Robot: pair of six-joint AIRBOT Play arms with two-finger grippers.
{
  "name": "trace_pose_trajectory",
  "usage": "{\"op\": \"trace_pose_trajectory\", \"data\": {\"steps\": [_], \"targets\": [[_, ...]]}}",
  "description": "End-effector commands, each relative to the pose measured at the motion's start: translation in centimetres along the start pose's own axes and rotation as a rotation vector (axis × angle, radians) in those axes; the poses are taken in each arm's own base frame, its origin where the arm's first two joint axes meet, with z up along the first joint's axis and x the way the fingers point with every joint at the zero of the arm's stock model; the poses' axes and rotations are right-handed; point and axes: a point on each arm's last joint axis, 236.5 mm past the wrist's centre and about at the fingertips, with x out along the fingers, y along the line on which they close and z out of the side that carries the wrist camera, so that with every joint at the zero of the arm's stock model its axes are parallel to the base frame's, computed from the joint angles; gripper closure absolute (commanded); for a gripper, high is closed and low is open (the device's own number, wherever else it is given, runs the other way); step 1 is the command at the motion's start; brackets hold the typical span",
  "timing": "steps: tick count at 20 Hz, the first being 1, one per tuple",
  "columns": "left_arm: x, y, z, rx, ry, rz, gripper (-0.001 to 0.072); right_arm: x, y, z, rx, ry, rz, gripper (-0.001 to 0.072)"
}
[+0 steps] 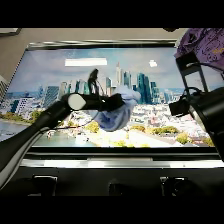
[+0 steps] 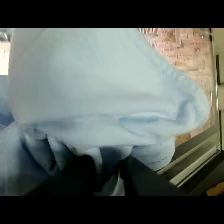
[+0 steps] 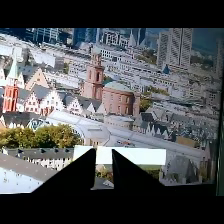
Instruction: Fold the clothes and pants, and hang the long-sleeved shirts on hangers.
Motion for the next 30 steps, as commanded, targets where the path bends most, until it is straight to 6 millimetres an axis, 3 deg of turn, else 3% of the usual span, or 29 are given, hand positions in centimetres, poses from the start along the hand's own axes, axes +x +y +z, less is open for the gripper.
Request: {"op": "trace_pose_trajectory", "data": {"steps": [1,2,3,5,6,7,8,10,13,15,17,18,20,23,27,29,30], "targets": [[5.1,2.2,-4.0,-0.175,0.091,0.060,0.0134,-0.2,-1.3,-1.7,0.033,0.009,-0.038,0.0379],[5.1,3.1,-3.4,-0.194,0.091,0.075,0.0125,0.3,-0.4,-1.8,0.039,0.012,-0.019,0.0325],[4.3,3.9,-2.3,-0.209,0.081,0.085,0.0110,1.0,0.7,-1.9,0.041,0.009,0.007,0.0321],[1.4,5.2,0.8,-0.203,0.054,0.094,0.0089,2.2,3.1,-1.1,0.076,-0.026,0.071,0.0293],[-0.7,6.0,2.6,-0.183,0.032,0.107,0.0089,2.4,3.2,-0.5,0.104,-0.041,0.064,0.0283],[-3.0,7.1,4.2,-0.172,0.007,0.135,0.0089,2.6,2.2,0.1,0.136,-0.054,0.034,0.0194],[-5.6,8.2,5.7,-0.156,-0.024,0.170,0.0089,3.0,0.9,0.3,0.207,-0.046,0.023,0.0160],[-10.2,10.2,7.8,-0.141,-0.075,0.237,0.0089,5.6,-1.2,-0.7,0.472,0.020,0.118,0.0158],[-14.9,12.7,9.8,-0.142,-0.137,0.316,0.0091,10.0,1.2,-1.3,0.941,0.138,0.601,0.0160],[-15.9,13.7,10.4,-0.165,-0.154,0.328,0.0091,12.4,3.5,-1.1,1.108,0.182,0.855,0.0161],[-15.9,14.3,10.6,-0.172,-0.156,0.337,0.0091,15.4,7.2,-2.8,1.146,0.314,0.952,0.0144],[-15.9,14.6,10.6,-0.171,-0.154,0.345,0.0091,16.5,9.4,-3.5,1.133,0.377,0.997,0.0081],[-15.6,14.8,10.6,-0.174,-0.148,0.350,0.0091,17.4,14.0,-3.1,1.074,0.445,1.111,0.0063],[-15.4,15.2,10.6,-0.176,-0.144,0.359,0.0091,18.7,18.8,-1.4,1.072,0.451,1.176,0.0065],[-15.8,15.9,10.6,-0.191,-0.143,0.371,0.0090,19.8,22.4,-0.8,1.085,0.469,1.165,0.0079],[-16.4,16.9,10.7,-0.209,-0.142,0.397,0.0090,20.0,23.1,-0.8,1.077,0.471,1.157,0.0267],[-16.9,17.6,10.5,-0.218,-0.134,0.419,0.0089,20.0,23.2,-0.7,1.078,0.468,1.153,0.0441]]}}
